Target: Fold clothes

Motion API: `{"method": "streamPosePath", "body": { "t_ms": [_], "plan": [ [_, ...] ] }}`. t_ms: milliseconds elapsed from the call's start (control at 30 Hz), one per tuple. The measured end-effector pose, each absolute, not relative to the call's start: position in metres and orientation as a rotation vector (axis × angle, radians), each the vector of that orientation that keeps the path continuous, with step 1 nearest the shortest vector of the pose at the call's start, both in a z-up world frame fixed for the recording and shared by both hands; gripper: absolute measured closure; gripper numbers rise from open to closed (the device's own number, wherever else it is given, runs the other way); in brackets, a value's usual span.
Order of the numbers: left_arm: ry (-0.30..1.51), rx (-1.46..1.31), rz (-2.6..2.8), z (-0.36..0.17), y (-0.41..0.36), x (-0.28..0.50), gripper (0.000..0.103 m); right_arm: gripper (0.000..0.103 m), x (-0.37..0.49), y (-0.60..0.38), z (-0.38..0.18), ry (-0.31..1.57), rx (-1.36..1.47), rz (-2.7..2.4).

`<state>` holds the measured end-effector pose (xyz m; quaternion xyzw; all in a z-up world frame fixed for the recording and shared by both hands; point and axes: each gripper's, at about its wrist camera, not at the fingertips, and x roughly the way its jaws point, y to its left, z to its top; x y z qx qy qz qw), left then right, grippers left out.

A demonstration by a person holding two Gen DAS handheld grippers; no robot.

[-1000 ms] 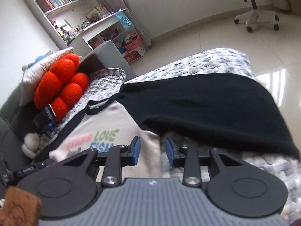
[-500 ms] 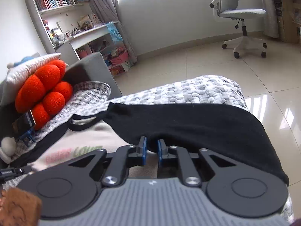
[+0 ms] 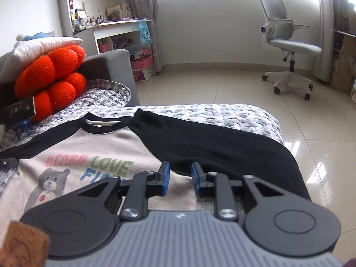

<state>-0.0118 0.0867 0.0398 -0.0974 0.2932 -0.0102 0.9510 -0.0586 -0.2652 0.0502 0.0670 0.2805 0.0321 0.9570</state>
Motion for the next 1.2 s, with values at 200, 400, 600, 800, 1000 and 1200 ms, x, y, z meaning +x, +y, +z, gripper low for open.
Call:
{"method": "streamPosePath", "body": {
  "t_ms": [200, 400, 600, 800, 1000, 1200],
  "plan": [
    [0.596, -0.129, -0.089, 0.034, 0.050, 0.005, 0.061, 0.063, -0.036, -0.224, 0.033, 0.624, 0.067, 0.148],
    [0.607, -0.049, -0.069, 0.012, 0.034, 0.017, 0.055, 0.037, -0.025, -0.189, 0.011, 0.605, -0.071, 0.092],
    [0.611, -0.021, -0.063, 0.012, 0.028, 0.018, 0.049, 0.022, -0.022, -0.195, 0.009, 0.623, -0.029, 0.026],
    [0.615, -0.011, -0.065, 0.011, 0.031, 0.008, 0.049, 0.020, -0.043, -0.203, 0.008, 0.638, -0.003, 0.025],
    [0.611, 0.016, -0.085, 0.010, 0.043, -0.034, 0.049, 0.020, -0.081, -0.212, 0.009, 0.652, -0.019, 0.061],
    [0.600, 0.013, -0.116, 0.010, 0.061, -0.076, 0.049, 0.019, -0.121, -0.217, 0.007, 0.643, -0.021, 0.083]
  ]
}}
